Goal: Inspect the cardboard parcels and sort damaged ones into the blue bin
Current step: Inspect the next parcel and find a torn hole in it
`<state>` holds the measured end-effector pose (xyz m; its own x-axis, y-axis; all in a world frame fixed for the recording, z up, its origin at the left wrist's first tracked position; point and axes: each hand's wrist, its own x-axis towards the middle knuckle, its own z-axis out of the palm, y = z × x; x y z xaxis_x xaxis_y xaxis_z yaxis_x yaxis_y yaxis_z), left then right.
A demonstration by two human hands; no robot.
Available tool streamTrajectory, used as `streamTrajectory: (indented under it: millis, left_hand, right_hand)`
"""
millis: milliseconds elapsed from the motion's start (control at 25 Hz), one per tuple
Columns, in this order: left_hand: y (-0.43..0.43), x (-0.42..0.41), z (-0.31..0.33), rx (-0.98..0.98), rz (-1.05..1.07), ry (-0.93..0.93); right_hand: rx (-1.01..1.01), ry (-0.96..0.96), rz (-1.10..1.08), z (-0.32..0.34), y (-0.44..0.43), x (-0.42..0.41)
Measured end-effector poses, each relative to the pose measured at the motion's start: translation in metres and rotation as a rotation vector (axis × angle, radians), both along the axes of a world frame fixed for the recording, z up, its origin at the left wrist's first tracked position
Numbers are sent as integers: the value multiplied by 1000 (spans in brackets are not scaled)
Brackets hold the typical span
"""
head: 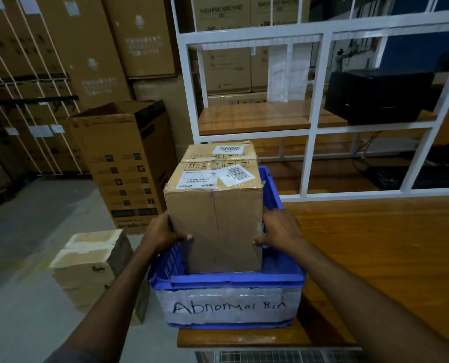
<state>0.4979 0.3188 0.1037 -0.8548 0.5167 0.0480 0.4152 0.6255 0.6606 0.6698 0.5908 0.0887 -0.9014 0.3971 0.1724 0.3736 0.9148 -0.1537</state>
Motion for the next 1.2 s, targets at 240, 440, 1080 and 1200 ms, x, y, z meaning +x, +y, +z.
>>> streamTrajectory:
  millis: [240,440,1080,1200]
  left_hand:
    - [2,3,-1,32,15,12]
    - [1,7,-1,48,29,15]
    - [-11,25,22,264,27,-377]
    - [-18,34,30,423,108,-301]
  right_hand:
    - [-35,26,0,0,-2,3]
    - [-85,37,1,2,-6,4]
    - [-448,161,-152,13,-5,23]
    - [-553,420,-137,24,-22,34]
